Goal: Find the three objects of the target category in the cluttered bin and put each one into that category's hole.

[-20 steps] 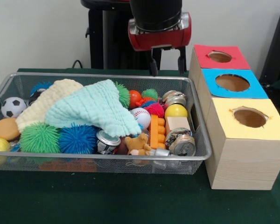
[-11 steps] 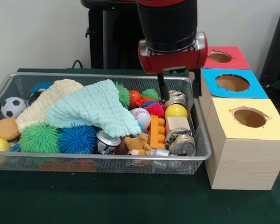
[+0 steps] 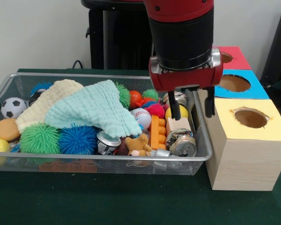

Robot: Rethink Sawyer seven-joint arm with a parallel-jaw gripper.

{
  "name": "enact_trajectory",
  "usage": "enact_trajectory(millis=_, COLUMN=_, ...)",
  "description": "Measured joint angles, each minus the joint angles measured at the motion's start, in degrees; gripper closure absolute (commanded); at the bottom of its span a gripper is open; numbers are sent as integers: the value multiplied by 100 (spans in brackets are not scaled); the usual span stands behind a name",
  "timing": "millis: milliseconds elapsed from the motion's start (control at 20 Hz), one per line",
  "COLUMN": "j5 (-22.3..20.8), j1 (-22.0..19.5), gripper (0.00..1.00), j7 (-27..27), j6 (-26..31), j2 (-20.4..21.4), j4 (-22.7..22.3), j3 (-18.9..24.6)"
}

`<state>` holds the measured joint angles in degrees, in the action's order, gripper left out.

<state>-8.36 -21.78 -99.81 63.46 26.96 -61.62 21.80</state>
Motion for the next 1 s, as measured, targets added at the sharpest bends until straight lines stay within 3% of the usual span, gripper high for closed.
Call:
enact_trajectory(millis=350, j5=-40, j1=-44, gripper=0, j7=0, j6=6, j2=-275, j4=433, j3=-126)
enact_trajectory(millis=650, j5=-338, j1=-118, gripper=0, j7=0, j6=7, j2=-458, j4=766, j3=-221)
enact_trajectory(millis=1000, j5=-589, j1=-298, gripper=0, j7=0, j6=6, j2=-551, j4=895, j3=-221)
